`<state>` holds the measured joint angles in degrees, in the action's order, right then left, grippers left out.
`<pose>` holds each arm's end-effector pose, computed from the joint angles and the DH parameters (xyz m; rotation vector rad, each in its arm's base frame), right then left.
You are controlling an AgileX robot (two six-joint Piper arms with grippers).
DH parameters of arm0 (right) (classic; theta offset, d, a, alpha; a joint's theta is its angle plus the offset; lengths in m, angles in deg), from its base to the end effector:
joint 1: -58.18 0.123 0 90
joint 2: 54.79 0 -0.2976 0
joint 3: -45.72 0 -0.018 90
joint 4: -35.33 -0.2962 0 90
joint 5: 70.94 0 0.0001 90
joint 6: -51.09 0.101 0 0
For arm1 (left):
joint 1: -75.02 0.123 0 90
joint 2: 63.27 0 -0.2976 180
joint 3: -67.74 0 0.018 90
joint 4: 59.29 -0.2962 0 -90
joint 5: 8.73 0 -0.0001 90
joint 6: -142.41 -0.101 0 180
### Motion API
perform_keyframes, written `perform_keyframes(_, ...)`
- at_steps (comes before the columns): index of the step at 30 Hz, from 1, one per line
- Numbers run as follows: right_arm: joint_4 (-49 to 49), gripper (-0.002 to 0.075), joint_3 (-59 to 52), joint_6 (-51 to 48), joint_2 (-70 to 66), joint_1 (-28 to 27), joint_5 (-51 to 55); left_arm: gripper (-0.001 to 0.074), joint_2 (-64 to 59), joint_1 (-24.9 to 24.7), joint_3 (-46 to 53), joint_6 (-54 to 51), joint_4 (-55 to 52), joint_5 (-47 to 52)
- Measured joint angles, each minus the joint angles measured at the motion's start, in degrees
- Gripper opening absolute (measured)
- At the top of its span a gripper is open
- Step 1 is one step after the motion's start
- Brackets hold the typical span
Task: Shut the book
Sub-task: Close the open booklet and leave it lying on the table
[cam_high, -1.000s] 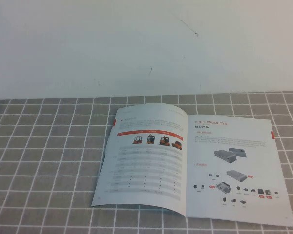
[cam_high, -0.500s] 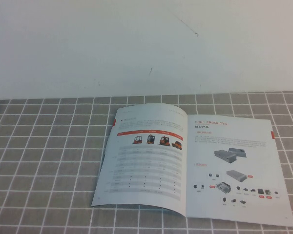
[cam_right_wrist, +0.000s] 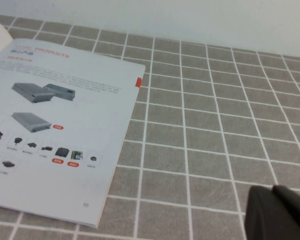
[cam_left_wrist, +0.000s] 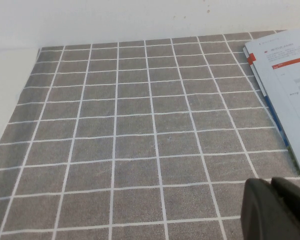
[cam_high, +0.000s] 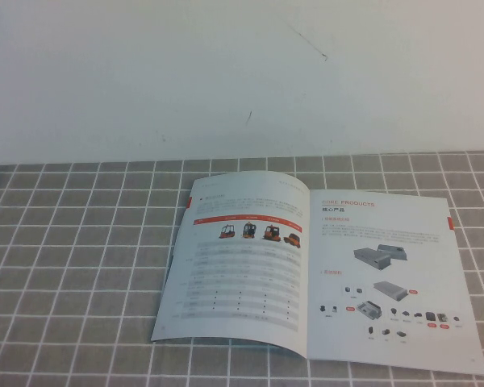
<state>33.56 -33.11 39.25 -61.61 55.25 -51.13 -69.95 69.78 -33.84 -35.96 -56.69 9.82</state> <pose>0.0957 -0.0038 0.1718 -0.1238 1.8389 -0.1505 0.0956 -0.0102 0.1770 0.0284 1.8103 -0.1289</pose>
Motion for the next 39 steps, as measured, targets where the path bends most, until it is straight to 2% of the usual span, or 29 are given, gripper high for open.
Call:
perform_keyframes(9,0.0,-0.0003,0.0,0.0,0.0,0.0,-0.27,-0.0003,0.0,0.0,0.0,0.0,0.0,-0.45)
perform_keyframes(13,0.0,-0.0003,-0.35,0.0,0.0,0.0,-4.8,-0.0003,0.0,0.0,0.39,-0.23,-0.1,-4.39)
perform_keyframes(16,0.0,-0.0003,-0.35,0.0,0.0,0.0,-13.55,-0.0003,0.0,0.0,0.39,-0.22,-0.1,-11.85)
perform_keyframes(22,0.0,-0.0003,-0.35,0.0,0.0,0.0,-36.43,-0.0003,0.0,0.0,0.39,0.11,-0.12,-33.47)
perform_keyframes(28,0.0,-0.0003,-0.35,0.0,0.0,0.0,-48.95,-0.0003,0.0,0.0,0.39,0.36,-0.12,-47.16)
perform_keyframes(36,-1.69,-0.0003,-0.35,0.11,0.0,0.0,-52.98,-0.0003,0.0,0.0,0.39,0.59,0.31,-51.64)
perform_keyframes(39,-1.79,-0.0003,0.85,0.22,0.0,0.0,-47.07,-0.0003,0.0,0.0,0.07,0.72,0.96,-47.72)
